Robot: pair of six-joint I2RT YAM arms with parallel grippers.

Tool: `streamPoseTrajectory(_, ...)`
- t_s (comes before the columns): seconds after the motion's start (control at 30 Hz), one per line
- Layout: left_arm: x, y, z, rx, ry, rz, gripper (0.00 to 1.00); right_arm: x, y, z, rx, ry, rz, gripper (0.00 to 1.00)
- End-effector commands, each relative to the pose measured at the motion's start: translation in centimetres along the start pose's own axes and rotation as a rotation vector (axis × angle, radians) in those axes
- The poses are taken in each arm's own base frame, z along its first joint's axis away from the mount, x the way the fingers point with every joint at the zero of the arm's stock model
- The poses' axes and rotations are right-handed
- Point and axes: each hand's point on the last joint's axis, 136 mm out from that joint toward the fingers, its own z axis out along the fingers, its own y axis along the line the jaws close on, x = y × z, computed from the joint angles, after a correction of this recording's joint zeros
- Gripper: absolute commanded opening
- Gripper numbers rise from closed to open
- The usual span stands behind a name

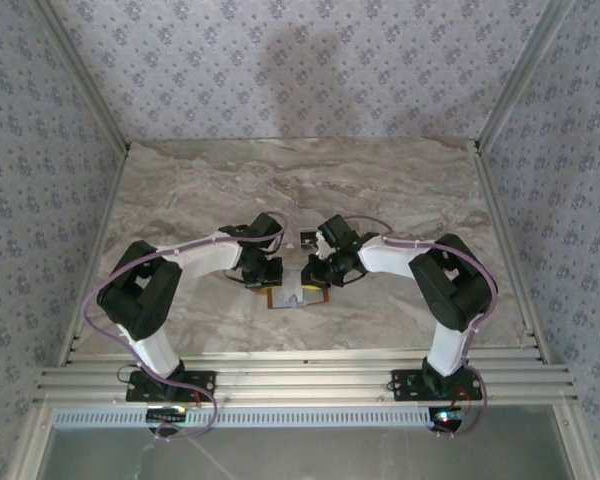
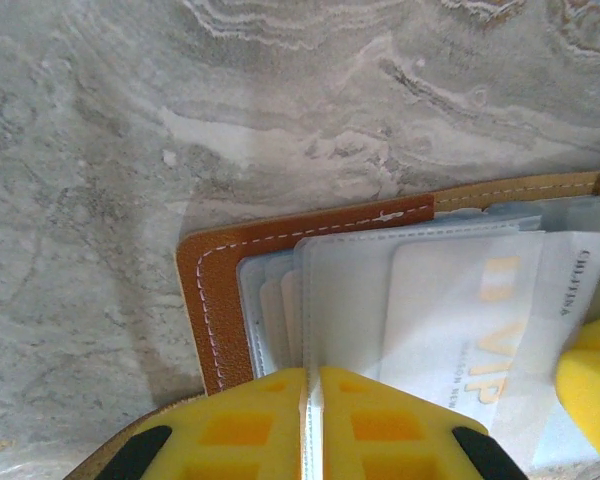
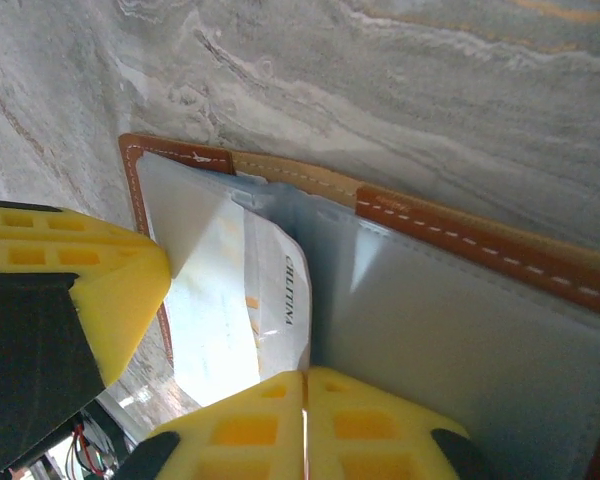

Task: Take the credit cards out of the card holder

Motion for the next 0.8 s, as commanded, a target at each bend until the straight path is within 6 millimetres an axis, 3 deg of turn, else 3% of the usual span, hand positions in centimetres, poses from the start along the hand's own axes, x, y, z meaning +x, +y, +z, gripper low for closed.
streamPoseTrajectory(0.0,1.3,2.7,0.8,-0.125,0.048,-0.001,0.13,0.0,-0.2,-0.5,-0.002,-0.012,0.013,0.19)
streamPoseTrajectory(0.47,1.5,2.4,1.1,-0.125,0.060,0.011,0.13,0.3,0.3,1.3,-0.099,0.024,0.047,0.23)
streamPoseTrajectory(0.77,1.5,2.4,1.1,-0.126,0.063,0.011,0.13,0.3,-0.5,0.9,-0.055,0.006,0.053,0.11)
